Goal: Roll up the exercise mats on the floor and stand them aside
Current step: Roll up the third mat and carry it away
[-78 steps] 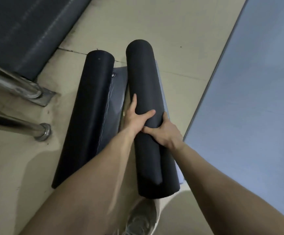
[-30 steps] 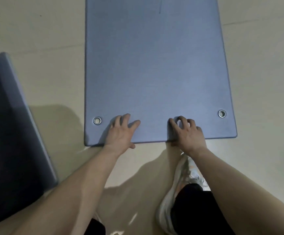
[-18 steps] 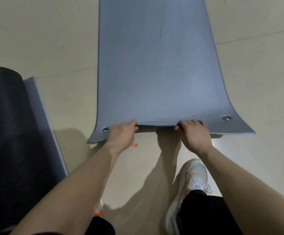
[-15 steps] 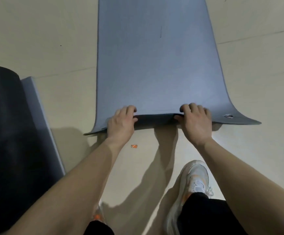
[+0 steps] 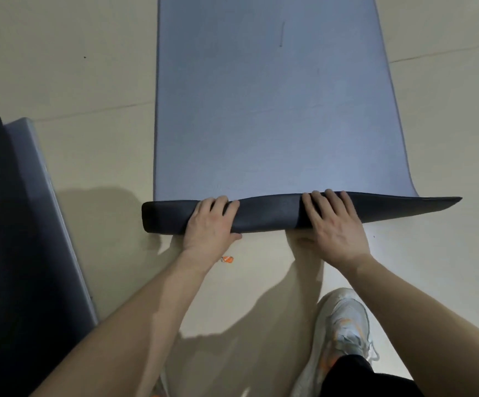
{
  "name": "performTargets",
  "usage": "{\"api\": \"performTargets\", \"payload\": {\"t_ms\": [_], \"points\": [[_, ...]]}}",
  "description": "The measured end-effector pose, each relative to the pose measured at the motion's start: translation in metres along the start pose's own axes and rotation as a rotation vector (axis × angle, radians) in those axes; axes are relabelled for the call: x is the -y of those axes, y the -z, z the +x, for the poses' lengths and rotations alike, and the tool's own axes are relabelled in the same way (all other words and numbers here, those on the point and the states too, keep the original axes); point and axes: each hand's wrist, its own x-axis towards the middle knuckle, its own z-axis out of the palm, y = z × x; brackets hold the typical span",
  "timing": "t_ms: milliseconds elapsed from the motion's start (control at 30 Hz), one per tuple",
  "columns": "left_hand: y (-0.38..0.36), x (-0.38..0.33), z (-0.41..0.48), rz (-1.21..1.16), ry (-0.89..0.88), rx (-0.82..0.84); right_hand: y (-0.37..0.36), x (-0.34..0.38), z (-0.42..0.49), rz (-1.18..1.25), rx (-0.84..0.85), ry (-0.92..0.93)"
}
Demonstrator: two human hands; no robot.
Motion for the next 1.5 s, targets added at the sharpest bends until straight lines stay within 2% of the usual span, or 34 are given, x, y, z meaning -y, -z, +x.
{"api": "performTargets", "payload": {"t_ms": [100,200,333,500,567,667,700,767,867,933,967,1033,1133,1200,1300,1400,1500], "points": [[-0.003,0.001,0.004,0.041,-0.03,-0.004,0.0,-0.008,0.01,0.006,0.05,0.023],[0.006,-0.003,-0.007,-0.012,-0.034,-0.01,0.01,-0.013,0.007,0.079,0.183,0.048],[0.038,0.006,-0.011,-0.014,0.034,0.1,0.049,-0.015,0.003,0.265,0.316,0.051],[0.055,0.023,0.017,-0.032,0.077,0.294,0.061,-0.015,0.047,0.24,0.455,0.015],[0.049,0.019,0.027,0.013,0.12,0.21,0.052,-0.019,0.067,0.295,0.521,-0.022],[0.03,-0.004,0.023,0.029,0.009,-0.169,0.038,-0.028,0.081,0.352,0.555,-0.057],[0.021,-0.012,0.017,0.003,-0.057,-0.213,0.036,-0.031,0.083,0.336,0.546,-0.065],[0.005,-0.017,0.01,0.014,-0.113,-0.103,0.037,-0.033,0.087,0.24,0.484,-0.077],[-0.001,-0.004,0.027,0.113,-0.156,-0.026,0.039,-0.024,0.08,0.101,0.175,-0.119],[0.009,0.003,0.044,0.103,-0.197,0.015,0.03,-0.013,0.057,0.069,-0.022,-0.075],[0.015,0.007,0.051,0.068,-0.214,0.055,0.025,-0.009,0.044,0.066,-0.059,-0.034],[0.026,0.016,0.064,-0.045,-0.21,0.144,0.014,-0.013,0.026,-0.007,-0.028,0.036],[0.035,0.022,0.075,-0.084,-0.179,0.154,0.011,-0.03,0.041,-0.061,-0.036,0.027],[0.031,0.02,0.071,0.007,-0.152,0.082,0.015,-0.037,0.064,-0.06,0.012,0.047],[0.026,0.017,0.064,0.13,-0.09,0.053,0.029,-0.048,0.093,0.027,0.23,0.118],[0.043,0.018,0.075,0.049,-0.052,0.082,0.052,-0.054,0.11,0.126,0.386,0.119],[0.062,0.023,0.068,-0.069,-0.044,0.21,0.068,-0.048,0.107,0.265,0.547,0.102]]}}
